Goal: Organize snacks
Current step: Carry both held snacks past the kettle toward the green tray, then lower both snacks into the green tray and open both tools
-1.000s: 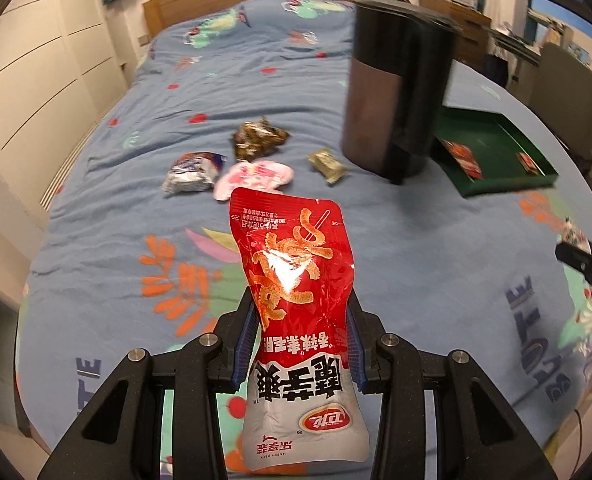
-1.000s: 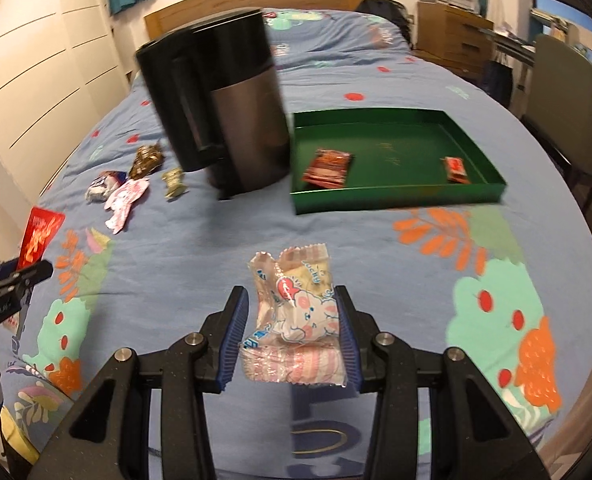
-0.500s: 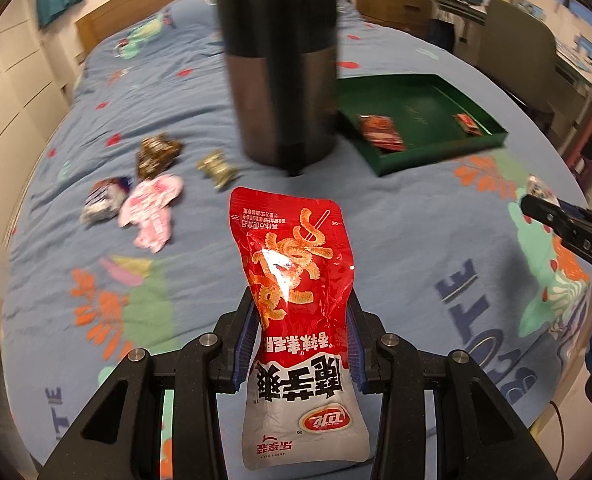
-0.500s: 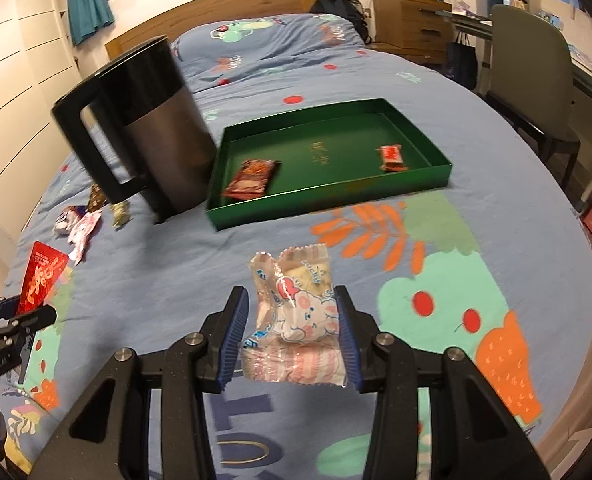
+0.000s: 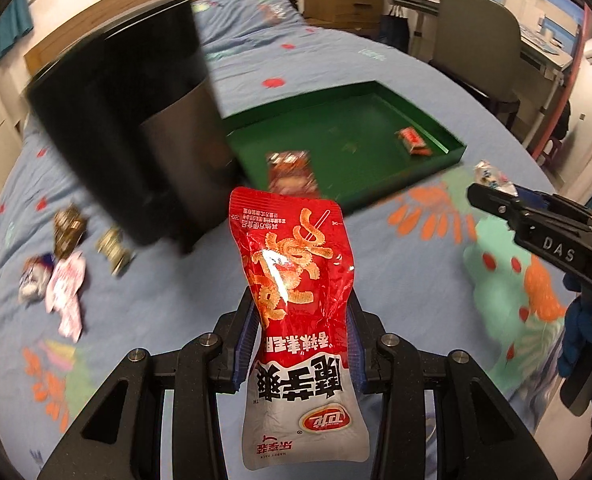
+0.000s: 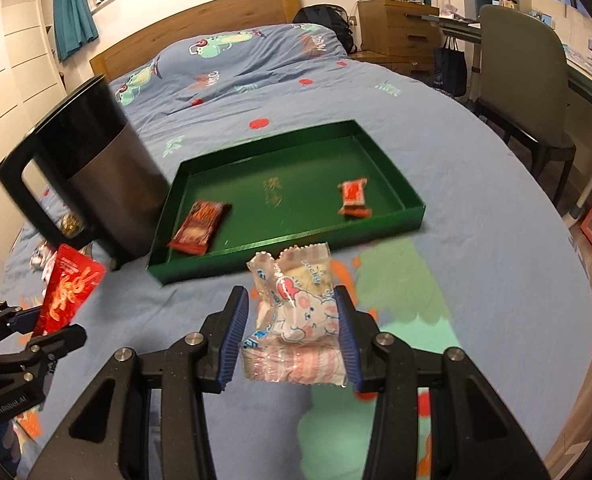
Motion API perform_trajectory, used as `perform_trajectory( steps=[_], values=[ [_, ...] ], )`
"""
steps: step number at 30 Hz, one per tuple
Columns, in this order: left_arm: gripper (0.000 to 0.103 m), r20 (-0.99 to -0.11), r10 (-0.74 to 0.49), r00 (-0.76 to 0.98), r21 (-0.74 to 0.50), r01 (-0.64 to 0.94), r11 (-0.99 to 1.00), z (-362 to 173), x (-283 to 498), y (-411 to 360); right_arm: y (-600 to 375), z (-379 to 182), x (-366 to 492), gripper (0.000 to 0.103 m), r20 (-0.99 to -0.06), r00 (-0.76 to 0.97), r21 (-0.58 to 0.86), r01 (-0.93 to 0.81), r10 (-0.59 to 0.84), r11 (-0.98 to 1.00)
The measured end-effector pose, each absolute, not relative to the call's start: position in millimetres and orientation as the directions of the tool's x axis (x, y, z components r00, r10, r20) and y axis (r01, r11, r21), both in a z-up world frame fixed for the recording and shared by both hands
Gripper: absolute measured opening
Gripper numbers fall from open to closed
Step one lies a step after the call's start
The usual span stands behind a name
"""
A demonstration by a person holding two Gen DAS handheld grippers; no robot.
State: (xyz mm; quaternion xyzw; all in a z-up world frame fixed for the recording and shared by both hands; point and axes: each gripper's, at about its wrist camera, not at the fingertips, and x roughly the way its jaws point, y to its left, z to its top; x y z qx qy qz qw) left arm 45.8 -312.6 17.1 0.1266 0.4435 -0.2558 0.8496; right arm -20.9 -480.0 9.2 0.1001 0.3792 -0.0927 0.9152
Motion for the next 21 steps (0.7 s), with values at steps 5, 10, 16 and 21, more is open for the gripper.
perform_trajectory(
  steps=[5, 10, 16, 21],
  values=[
    [0.035, -0.801, -0.346, 0.489, -0.008, 0.57, 0.822, 22.0, 66.1, -345.4, -498.5, 14.1, 2.8, 0.103, -0.696, 0.711, 0.115, 0.249, -0.101, 0.962],
    [0.035, -0.787, -0.352, 0.507, -0.005, 0.566, 0.825, 22.9, 92.8, -369.5, -512.3, 19.0, 29.7, 0.103, -0.679, 0.725, 0.107, 0.246, -0.109, 0.963],
    [0.035, -0.777, -0.355, 0.52, -0.009, 0.555, 0.832, 17.9, 125.9, -391.7, -525.7, 21.5, 67.5, 0.103, -0.66, 0.74, 0.084, 0.239, -0.126, 0.967],
    [0.035, -0.774, -0.373, 0.512, -0.02, 0.568, 0.823, 7.1, 146.6, -413.6, -536.3, 16.5, 94.6, 0.103, -0.654, 0.746, 0.088, 0.24, -0.126, 0.967]
  ],
)
